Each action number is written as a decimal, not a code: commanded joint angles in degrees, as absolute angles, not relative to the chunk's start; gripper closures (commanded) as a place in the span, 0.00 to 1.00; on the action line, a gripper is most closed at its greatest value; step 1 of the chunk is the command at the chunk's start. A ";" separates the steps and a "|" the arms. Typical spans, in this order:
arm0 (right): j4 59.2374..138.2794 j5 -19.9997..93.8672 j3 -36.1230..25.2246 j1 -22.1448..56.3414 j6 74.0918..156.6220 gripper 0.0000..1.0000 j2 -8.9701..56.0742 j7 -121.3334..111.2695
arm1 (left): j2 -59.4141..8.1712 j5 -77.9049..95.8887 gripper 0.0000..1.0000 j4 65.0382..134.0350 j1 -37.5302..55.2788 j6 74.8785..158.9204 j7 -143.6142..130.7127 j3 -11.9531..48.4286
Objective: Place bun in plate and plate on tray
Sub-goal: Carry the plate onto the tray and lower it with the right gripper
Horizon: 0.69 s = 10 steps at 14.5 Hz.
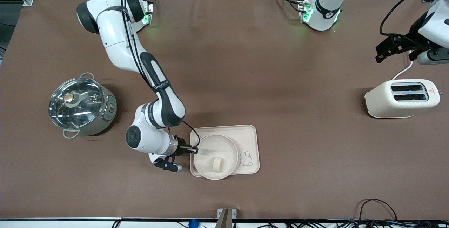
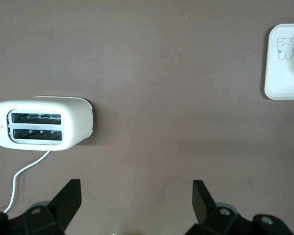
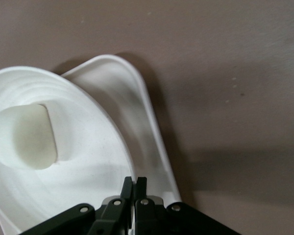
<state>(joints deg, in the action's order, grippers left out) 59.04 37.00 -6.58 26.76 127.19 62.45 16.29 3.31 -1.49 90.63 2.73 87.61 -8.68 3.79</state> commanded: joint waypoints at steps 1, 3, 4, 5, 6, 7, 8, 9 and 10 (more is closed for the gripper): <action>57.48 34.82 -6.68 28.47 126.83 1.00 63.37 18.28 | 3.96 -0.35 0.00 91.23 2.90 87.98 -7.29 3.16; 57.48 32.79 -6.59 28.65 126.30 1.00 63.20 18.90 | 3.87 -0.26 0.00 91.23 2.90 88.07 -7.38 3.08; 57.48 32.09 -6.59 28.04 124.38 1.00 63.02 18.55 | 3.87 -0.35 0.00 91.23 2.81 88.07 -7.38 3.08; 57.48 31.56 -6.50 27.34 121.84 1.00 62.32 18.28 | 3.87 -0.26 0.00 91.23 2.81 88.07 -7.38 3.08; 57.48 30.94 -6.59 27.25 119.90 1.00 61.53 18.28 | 3.87 -0.26 0.00 91.23 2.81 88.07 -7.30 3.08; 57.48 30.24 -6.50 27.25 118.40 1.00 61.09 18.37 | 3.87 -0.26 0.00 91.23 2.81 88.07 -7.38 3.08; 57.57 30.15 -6.59 27.42 117.95 1.00 60.82 18.37 | 3.87 -0.26 0.00 91.23 2.81 88.15 -7.38 2.99; 57.74 30.15 -6.50 27.51 117.95 1.00 60.73 18.37 | 3.95 -0.26 0.00 91.23 2.73 88.07 -7.38 3.08; 57.66 30.15 -6.50 27.51 118.04 1.00 60.82 18.46 | 3.96 -0.35 0.00 91.23 2.72 87.98 -7.38 3.08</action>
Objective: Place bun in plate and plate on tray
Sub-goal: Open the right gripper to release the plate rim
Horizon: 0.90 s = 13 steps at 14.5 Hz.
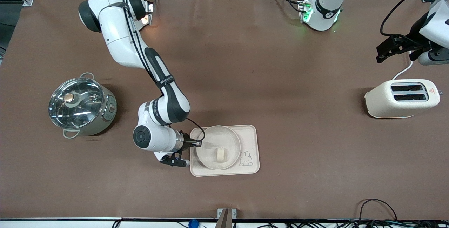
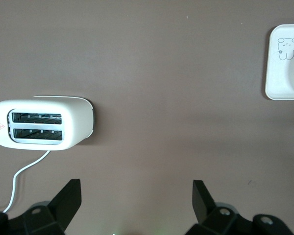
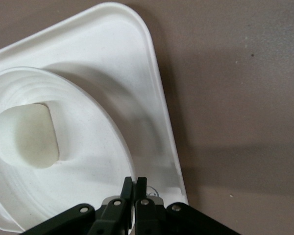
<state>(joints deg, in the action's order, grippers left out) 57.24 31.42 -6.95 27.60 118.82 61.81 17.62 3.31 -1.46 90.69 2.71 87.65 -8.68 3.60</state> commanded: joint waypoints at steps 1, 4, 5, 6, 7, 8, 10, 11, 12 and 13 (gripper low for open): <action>57.66 30.23 -6.42 27.42 118.30 1.00 61.08 18.54 | 3.96 -0.26 0.00 91.23 2.72 87.98 -7.38 2.99; 57.83 30.50 -6.15 27.51 121.27 0.99 61.52 18.90 | 3.96 -0.35 0.00 91.14 2.72 88.07 -7.38 3.08; 57.92 30.59 -6.15 27.60 121.64 0.92 61.61 18.90 | 3.87 -0.44 0.00 91.06 2.72 88.15 -7.38 3.08; 57.92 30.76 -6.15 27.34 121.64 0.71 61.61 18.81 | 3.87 -0.35 0.00 91.05 2.72 88.07 -7.38 3.08; 57.92 30.85 -6.15 27.25 121.64 0.54 61.52 18.63 | 3.87 -0.35 0.00 91.14 2.81 88.07 -7.38 3.08; 57.92 30.94 -6.07 27.25 121.64 0.38 61.35 18.81 | 3.95 -0.35 0.00 91.06 2.73 88.07 -7.38 3.08; 57.92 31.55 -5.72 27.33 121.64 0.22 60.74 19.16 | 3.96 -0.35 0.00 91.14 2.81 88.07 -7.29 3.08; 57.92 33.29 -5.63 27.16 121.47 0.11 59.78 19.07 | 3.87 -0.44 0.00 91.14 2.81 88.07 -7.29 3.08; 57.92 34.88 -5.63 26.90 121.29 0.03 58.98 18.55 | 3.87 -0.44 0.00 91.14 2.81 88.07 -7.29 3.08; 57.92 35.07 -5.80 25.68 121.03 0.00 58.63 17.85 | 3.87 -0.44 0.00 91.14 2.81 88.07 -7.29 3.08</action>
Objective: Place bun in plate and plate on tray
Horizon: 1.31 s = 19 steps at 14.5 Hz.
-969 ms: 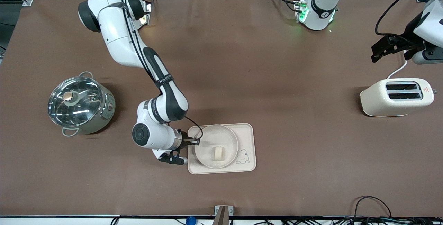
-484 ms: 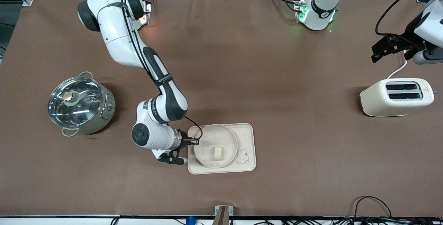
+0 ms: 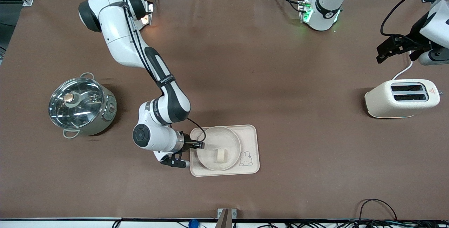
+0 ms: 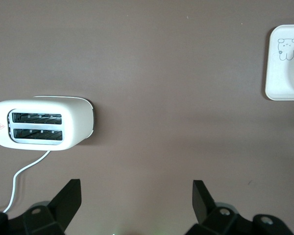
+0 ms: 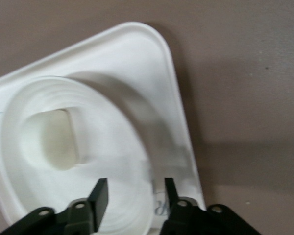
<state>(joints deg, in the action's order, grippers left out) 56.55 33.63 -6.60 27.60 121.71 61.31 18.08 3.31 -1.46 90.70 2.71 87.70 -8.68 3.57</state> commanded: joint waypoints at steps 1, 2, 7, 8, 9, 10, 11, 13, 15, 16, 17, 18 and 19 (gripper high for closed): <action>57.92 35.07 -5.80 23.31 119.37 0.00 56.88 14.80 | 3.87 -0.44 0.00 91.14 2.81 87.98 -7.29 3.08; 57.92 34.98 -5.80 21.29 115.70 0.00 55.13 11.55 | 3.87 -0.44 0.00 91.14 2.81 88.07 -7.29 3.08; 57.92 22.97 -8.87 15.92 97.86 0.00 45.37 6.17 | 3.87 -0.35 0.00 91.23 2.90 87.89 -7.29 3.34; 57.92 21.90 -8.88 14.26 94.69 0.00 42.31 2.76 | 3.87 -0.35 0.00 91.23 2.99 87.80 -7.29 3.34; 57.92 21.45 -8.96 12.41 91.70 0.00 38.71 -1.97 | 3.87 -0.44 0.00 91.14 2.99 87.80 -7.29 3.43; 58.18 20.49 -9.23 11.17 89.06 0.00 36.32 -4.46 | 3.87 -0.44 0.00 91.23 2.99 87.80 -7.29 3.43; 58.18 15.69 -9.49 10.90 86.42 0.00 34.21 -4.92 | 3.87 -0.44 0.00 91.14 2.99 87.80 -7.29 3.43; 58.18 6.54 -8.44 10.64 82.12 0.00 29.91 -5.80 | 3.78 -0.44 0.00 91.23 2.99 87.80 -7.38 3.43; 59.84 6.42 -7.91 9.15 74.29 0.00 24.11 -4.75 | 3.78 -0.44 0.00 91.32 2.99 87.80 -7.38 3.43; 63.16 6.33 -7.65 8.44 73.83 0.00 19.64 -3.70 | 3.78 -0.44 0.00 91.32 2.99 87.80 -7.30 3.43; 67.72 6.42 -7.47 7.22 74.52 0.00 15.34 -2.91 | 3.78 -0.44 0.00 91.32 2.99 87.80 -7.38 3.43; 72.64 6.24 -5.73 5.29 76.27 0.00 10.86 -2.73 | 3.78 -0.44 0.00 91.23 2.99 87.80 -7.38 3.43; 77.21 5.63 -3.10 2.58 78.46 0.00 7.33 -2.81 | 3.78 -0.44 0.00 91.32 2.99 87.80 -7.38 3.43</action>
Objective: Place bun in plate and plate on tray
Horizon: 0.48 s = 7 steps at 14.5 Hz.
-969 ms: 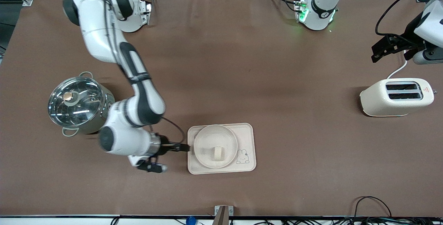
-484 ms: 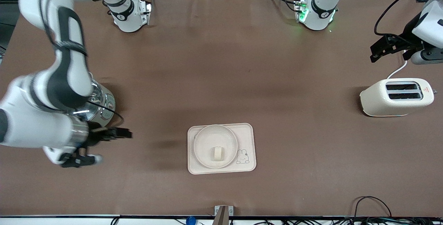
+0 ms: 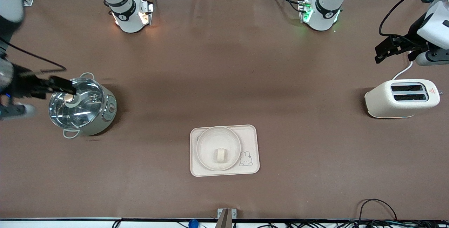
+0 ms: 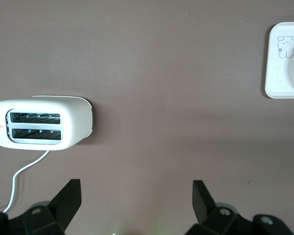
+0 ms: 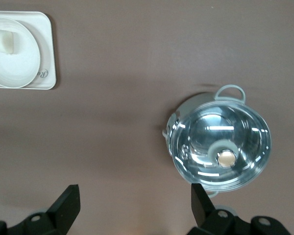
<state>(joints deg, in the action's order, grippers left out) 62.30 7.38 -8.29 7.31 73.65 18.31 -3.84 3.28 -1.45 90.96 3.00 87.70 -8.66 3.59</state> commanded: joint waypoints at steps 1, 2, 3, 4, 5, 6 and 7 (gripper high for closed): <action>81.17 5.63 -0.73 -1.11 79.88 0.00 4.25 -2.81 | 3.78 -0.44 0.00 91.23 2.99 87.80 -7.38 3.43; 83.99 5.02 1.73 -3.84 81.11 0.00 1.43 -3.07 | 3.69 -0.44 0.00 91.32 3.08 87.80 -7.38 3.43; 84.98 3.18 2.28 -4.30 80.95 0.00 -0.33 -2.90 | 3.69 -0.44 0.00 91.32 3.08 87.80 -7.38 3.43; 86.21 1.60 2.46 -3.87 81.03 0.00 -2.70 -2.81 | 3.69 -0.44 0.00 91.32 3.08 87.80 -7.38 3.43; 87.44 0.10 2.46 -3.35 81.30 0.00 -4.64 -2.73 | 3.69 -0.44 0.00 91.23 3.08 87.80 -7.38 3.43; 87.71 -2.17 2.46 -1.95 81.82 0.00 -5.27 -2.29 | 3.69 -0.44 0.00 91.23 3.08 87.80 -7.38 3.43; 87.89 -3.24 2.46 -1.41 82.17 0.00 -5.10 -0.54 | 3.69 -0.44 0.00 91.23 3.08 87.80 -7.38 3.43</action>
<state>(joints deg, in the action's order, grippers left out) 83.23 0.11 1.50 -2.52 79.75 -1.79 -3.30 3.27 -1.45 91.01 3.04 87.70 -8.65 3.60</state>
